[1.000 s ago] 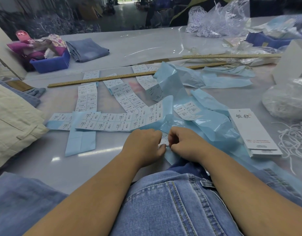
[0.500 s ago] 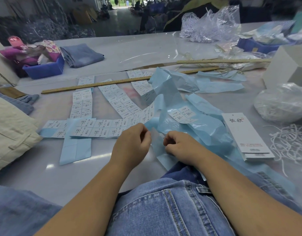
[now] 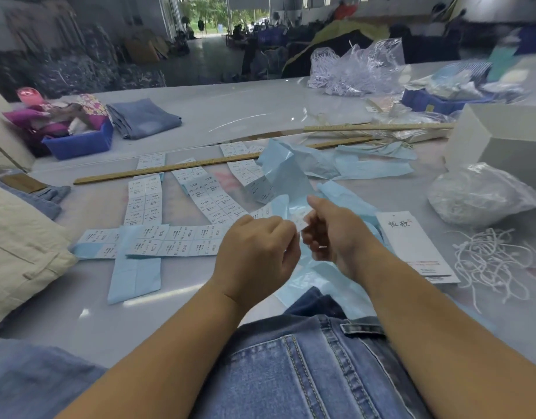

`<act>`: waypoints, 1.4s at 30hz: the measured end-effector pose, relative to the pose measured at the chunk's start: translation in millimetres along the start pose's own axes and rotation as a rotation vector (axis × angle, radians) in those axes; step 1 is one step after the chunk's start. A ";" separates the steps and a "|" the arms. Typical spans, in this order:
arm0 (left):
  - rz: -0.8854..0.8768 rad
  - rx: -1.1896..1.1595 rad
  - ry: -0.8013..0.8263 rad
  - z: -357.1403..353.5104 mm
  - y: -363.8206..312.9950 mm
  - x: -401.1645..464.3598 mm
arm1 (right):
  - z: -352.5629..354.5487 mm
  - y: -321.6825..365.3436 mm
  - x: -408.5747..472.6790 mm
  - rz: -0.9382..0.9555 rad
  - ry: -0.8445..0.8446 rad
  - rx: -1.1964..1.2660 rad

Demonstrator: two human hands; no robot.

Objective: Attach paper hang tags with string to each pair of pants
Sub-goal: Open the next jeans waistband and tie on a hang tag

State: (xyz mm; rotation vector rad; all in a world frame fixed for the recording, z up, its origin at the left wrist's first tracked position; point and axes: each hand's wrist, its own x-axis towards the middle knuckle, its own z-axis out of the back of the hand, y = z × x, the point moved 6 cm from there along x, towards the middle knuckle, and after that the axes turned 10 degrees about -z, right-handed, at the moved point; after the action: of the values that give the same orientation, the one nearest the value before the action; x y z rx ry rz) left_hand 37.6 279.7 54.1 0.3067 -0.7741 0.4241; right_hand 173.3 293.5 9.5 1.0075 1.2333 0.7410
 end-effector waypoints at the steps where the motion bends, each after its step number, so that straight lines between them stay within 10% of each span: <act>1: -0.052 0.010 0.013 1.0 -6.2 6.4 | 4.7 3.3 -6.3 -0.024 0.003 -0.035; 8: -0.286 -0.085 0.271 -11.2 -56.1 47.5 | 69.5 9.2 -43.2 0.053 -0.067 -0.090; 17: 0.583 -0.526 0.662 -115.1 -62.3 108.1 | 174.3 -1.6 -48.7 0.219 -0.212 -0.056; 27: 1.031 -0.910 0.409 -194.9 -78.2 88.6 | 221.8 -51.9 -13.9 0.212 -0.554 -0.131; 42: 0.750 -0.469 0.496 -199.1 -72.0 72.0 | 213.2 -64.0 5.0 0.162 -0.600 -0.347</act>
State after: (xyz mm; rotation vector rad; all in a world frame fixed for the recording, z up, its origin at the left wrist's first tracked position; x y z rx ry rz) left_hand 238.4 318.1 -36.6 -0.5392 -0.4519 0.9569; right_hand 378.7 227.0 -45.5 0.9494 0.4899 0.6788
